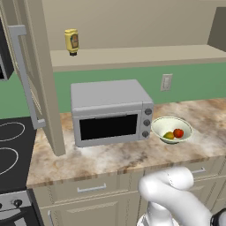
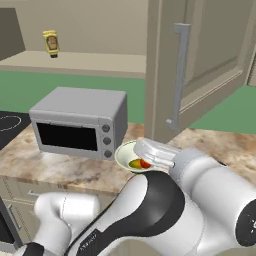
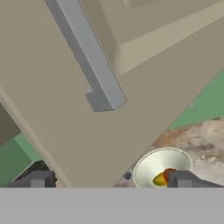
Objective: Open the cabinet. Pick the mango and apple from the cabinet and place them into the bowl. Then close the cabinet.
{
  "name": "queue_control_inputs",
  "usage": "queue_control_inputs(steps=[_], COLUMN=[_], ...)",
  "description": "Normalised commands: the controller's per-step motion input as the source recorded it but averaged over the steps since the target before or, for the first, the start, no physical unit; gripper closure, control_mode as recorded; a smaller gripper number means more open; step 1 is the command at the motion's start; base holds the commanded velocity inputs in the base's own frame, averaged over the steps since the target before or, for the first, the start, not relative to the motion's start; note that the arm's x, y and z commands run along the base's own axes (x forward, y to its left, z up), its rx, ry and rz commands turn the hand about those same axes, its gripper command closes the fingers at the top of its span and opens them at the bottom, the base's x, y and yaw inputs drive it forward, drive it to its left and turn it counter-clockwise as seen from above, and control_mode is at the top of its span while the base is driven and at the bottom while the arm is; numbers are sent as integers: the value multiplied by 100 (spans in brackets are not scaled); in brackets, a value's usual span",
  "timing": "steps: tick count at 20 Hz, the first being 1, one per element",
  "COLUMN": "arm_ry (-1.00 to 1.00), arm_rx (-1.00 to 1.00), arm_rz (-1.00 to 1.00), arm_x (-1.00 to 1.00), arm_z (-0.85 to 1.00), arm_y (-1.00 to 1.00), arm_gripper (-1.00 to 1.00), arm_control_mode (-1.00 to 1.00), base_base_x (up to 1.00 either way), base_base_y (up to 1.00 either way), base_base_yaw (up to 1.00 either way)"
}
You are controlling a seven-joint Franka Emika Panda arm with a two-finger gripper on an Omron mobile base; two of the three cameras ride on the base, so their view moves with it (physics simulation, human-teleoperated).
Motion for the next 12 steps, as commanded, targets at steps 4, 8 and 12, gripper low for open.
queue_control_inputs(steps=[4, 8, 12], arm_ry=[0, 0, 2], arm_rx=[0, -1, -4], arm_rz=[-10, -17, -22], arm_x=[100, 100, 100], arm_z=[-23, -20, -14], arm_y=[36, 31, 20], arm_gripper=[-100, -100, -100], arm_control_mode=[-100, -100, -100], base_base_x=[0, 0, 0], base_base_y=[0, 0, 0], base_base_yaw=[0, 0, 0])
